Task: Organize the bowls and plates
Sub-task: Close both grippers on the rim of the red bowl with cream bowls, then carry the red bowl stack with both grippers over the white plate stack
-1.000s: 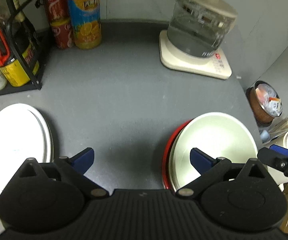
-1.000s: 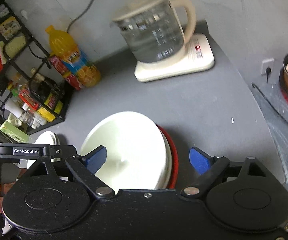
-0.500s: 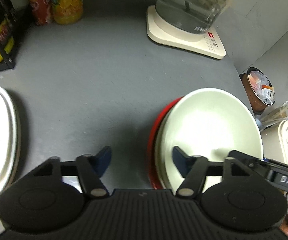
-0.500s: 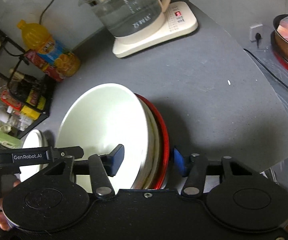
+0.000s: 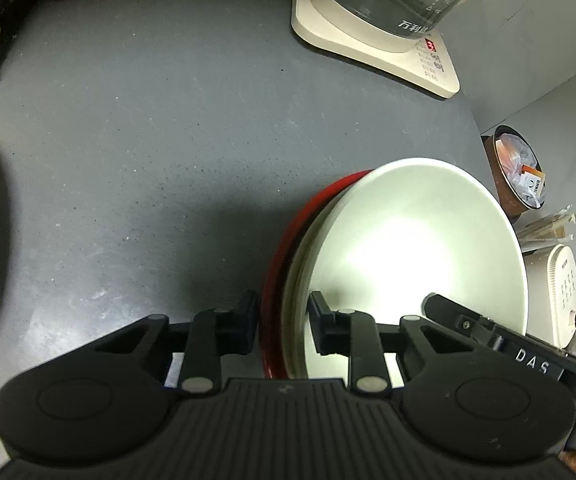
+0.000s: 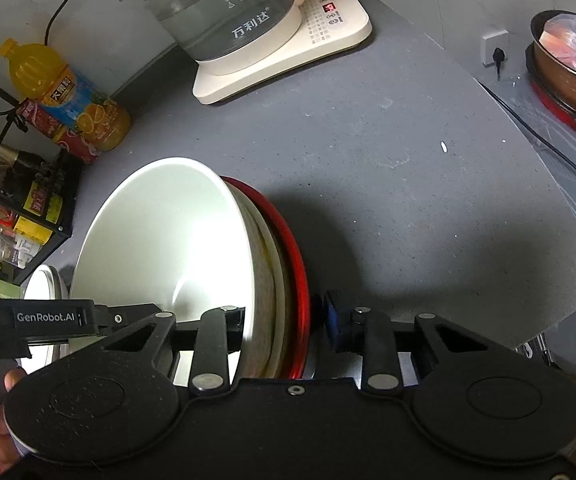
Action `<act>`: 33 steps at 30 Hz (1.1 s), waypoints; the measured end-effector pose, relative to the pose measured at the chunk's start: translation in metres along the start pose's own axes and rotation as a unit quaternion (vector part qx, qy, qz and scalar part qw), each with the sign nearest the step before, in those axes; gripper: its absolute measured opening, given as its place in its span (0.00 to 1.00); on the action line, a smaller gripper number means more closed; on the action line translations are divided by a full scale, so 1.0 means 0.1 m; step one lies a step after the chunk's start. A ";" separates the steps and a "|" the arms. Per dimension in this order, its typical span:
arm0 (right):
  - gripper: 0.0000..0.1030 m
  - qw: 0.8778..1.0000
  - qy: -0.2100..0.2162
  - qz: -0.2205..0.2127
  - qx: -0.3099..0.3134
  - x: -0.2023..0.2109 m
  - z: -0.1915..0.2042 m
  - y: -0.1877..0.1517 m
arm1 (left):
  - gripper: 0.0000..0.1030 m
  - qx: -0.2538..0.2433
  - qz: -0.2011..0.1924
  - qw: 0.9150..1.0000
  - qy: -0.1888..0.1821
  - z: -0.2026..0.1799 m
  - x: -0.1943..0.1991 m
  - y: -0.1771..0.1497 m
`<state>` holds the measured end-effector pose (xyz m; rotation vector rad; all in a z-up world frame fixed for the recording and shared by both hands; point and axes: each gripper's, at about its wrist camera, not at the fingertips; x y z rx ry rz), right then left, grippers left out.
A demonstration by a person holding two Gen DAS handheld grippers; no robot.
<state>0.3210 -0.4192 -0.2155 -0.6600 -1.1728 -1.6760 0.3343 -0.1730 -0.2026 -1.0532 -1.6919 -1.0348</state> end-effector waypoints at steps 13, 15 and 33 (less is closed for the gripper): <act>0.30 1.000 0.020 0.007 -0.005 -0.02 -0.05 0.04 | 0.25 0.011 0.002 1.000 -0.012 0.05 -0.01 0.00; 0.29 1.000 0.027 0.008 -0.004 -0.02 -0.05 0.04 | 0.25 0.017 0.004 1.000 -0.014 0.07 -0.01 0.01; 0.30 0.997 0.073 0.025 0.026 -0.08 0.54 0.13 | 0.25 0.075 -0.026 0.997 -0.012 0.59 0.42 -0.02</act>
Point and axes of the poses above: each gripper's, at about its wrist camera, not at the fingertips, and x roughly against the way its jaws point, z to its left, y to its top, and after that the axes turned 1 degree about z, right-handed
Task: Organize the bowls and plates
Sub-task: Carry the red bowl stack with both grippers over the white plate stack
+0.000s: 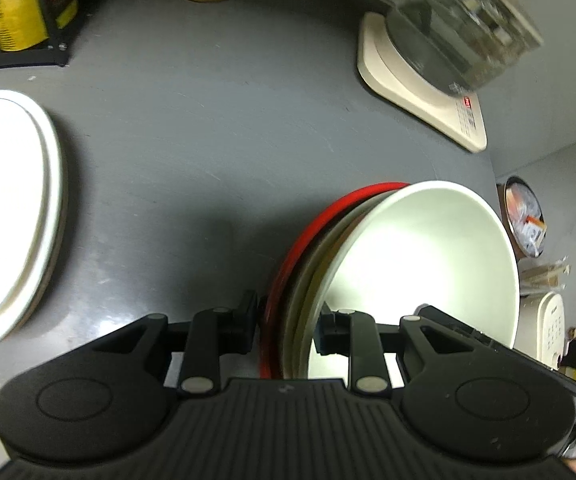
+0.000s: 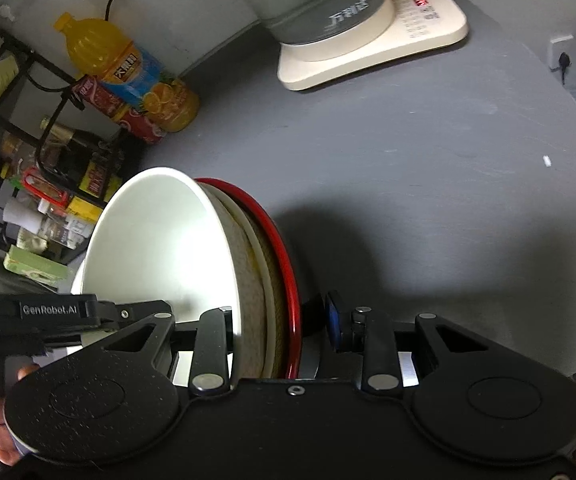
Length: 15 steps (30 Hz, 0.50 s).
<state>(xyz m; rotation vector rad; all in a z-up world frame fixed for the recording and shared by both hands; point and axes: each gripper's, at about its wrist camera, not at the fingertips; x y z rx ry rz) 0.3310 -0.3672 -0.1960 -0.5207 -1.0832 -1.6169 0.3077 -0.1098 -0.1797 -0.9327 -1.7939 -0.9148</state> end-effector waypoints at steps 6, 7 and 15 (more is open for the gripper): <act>0.30 1.000 0.006 -0.008 0.014 -0.03 0.35 0.06 | 0.26 0.012 -0.012 1.000 -0.011 0.27 0.24 0.12; 0.30 1.000 0.007 -0.010 0.016 -0.03 0.42 0.06 | 0.26 0.013 -0.013 1.000 -0.012 0.32 0.29 0.15; 0.29 0.999 0.013 -0.013 0.038 -0.13 0.96 0.09 | 0.26 0.018 -0.038 0.999 -0.015 0.68 0.65 0.28</act>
Point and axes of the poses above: each gripper's, at about its wrist camera, not at the fingertips, and x roughly against the way its jaws point, z to its left, y to its top, and after that the axes turned 1 degree about z, right-handed
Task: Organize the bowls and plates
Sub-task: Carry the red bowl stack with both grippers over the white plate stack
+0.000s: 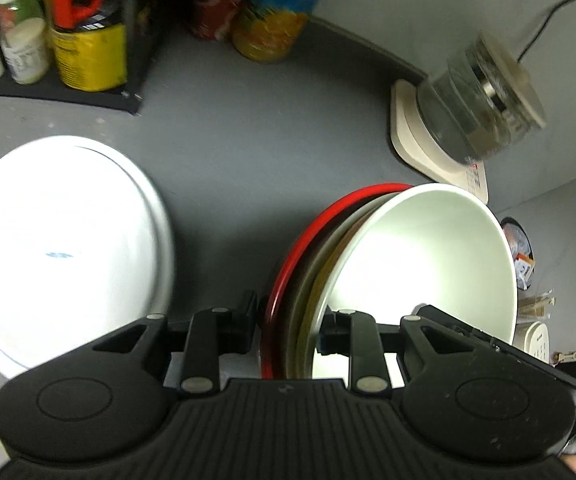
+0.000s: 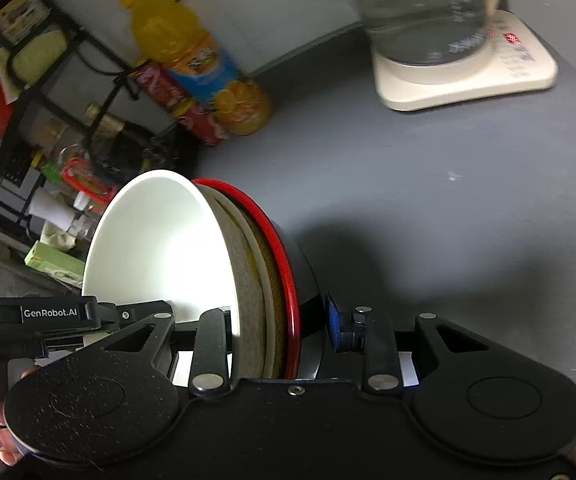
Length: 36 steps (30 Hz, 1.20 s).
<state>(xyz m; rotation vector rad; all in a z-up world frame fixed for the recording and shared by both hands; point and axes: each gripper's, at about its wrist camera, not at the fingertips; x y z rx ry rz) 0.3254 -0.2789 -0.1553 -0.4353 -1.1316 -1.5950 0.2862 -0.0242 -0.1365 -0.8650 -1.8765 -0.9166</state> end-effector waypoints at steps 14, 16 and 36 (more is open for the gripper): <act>0.30 1.000 0.023 0.019 0.003 -0.42 0.83 -0.07 | 0.26 0.019 -0.037 0.999 -0.001 0.85 0.54 0.23; 0.29 0.999 0.023 0.024 0.001 -0.49 0.93 -0.10 | 0.26 0.023 -0.038 0.999 -0.002 1.00 0.58 0.25; 0.30 0.997 -0.012 0.057 -0.052 -1.12 1.39 -0.43 | 0.26 0.020 0.005 1.000 -0.007 2.01 0.40 0.47</act>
Point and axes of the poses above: each gripper's, at about its wrist camera, not at the fingertips, and x roughly against the way its jaws point, z to its left, y to its top, and after that the axes turned 1 degree about z, right-handed
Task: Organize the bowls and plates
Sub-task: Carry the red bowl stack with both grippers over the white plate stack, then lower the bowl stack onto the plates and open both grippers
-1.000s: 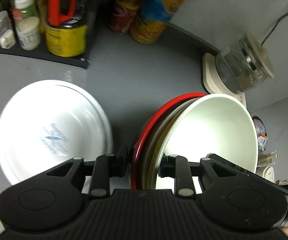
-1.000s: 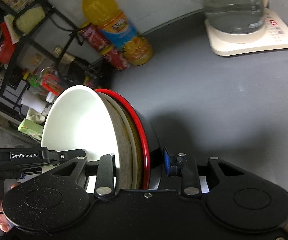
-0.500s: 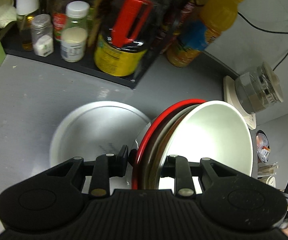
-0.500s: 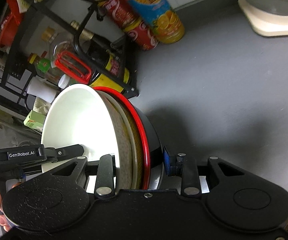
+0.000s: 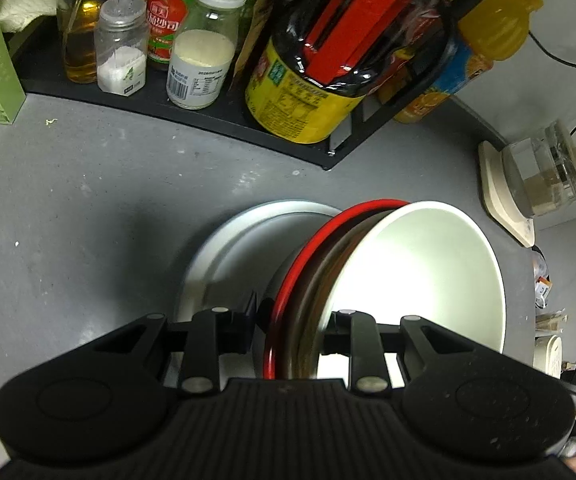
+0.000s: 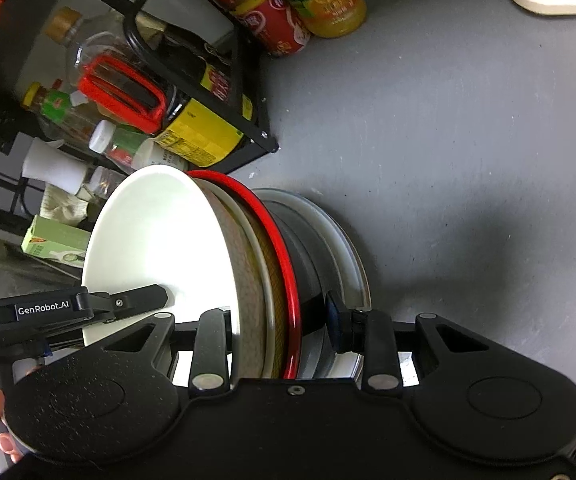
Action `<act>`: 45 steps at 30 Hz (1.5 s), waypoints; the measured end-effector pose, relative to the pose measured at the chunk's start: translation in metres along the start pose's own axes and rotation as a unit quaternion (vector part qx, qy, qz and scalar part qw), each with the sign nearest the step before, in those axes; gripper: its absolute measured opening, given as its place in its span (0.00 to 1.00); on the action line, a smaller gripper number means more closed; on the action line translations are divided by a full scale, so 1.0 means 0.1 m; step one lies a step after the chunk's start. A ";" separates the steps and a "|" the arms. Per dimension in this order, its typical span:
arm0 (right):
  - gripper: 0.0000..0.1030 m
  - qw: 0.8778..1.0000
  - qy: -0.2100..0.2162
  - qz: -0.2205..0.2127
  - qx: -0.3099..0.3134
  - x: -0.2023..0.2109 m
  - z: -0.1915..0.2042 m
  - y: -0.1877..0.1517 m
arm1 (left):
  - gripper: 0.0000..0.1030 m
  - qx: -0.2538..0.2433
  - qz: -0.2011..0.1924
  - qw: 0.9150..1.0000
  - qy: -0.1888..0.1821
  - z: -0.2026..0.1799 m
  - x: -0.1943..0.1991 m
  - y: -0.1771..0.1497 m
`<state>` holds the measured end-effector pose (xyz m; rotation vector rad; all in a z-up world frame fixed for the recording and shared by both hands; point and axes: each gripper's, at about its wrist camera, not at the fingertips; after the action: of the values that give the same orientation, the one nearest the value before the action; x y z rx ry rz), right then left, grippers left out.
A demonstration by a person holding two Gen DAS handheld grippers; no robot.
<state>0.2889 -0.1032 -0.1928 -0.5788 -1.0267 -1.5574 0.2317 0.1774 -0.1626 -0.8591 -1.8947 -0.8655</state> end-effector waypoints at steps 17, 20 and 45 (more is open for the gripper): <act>0.31 0.999 -0.034 -0.012 -0.030 -0.16 0.14 -0.04 | 0.25 -0.054 0.034 0.998 -0.007 0.15 -0.20 0.21; 0.31 0.999 -0.033 -0.016 -0.038 -0.16 0.13 -0.06 | 0.25 -0.056 0.039 0.998 -0.014 0.18 -0.21 0.24; 0.81 0.989 -0.072 -0.132 0.015 0.72 0.21 -0.31 | 0.75 -0.114 -0.023 0.992 0.041 -0.10 0.23 0.18</act>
<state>0.2381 -0.1234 -0.1329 -0.5577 -1.2757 -1.7455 0.2415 0.1841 -0.1336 -0.9031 -1.7729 -1.1445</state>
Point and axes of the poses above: each gripper's, at about its wrist camera, not at the fingertips, and x roughly against the way its jaws point, z to its left, y to its top, and after that the axes turned 1 degree about z, right-handed
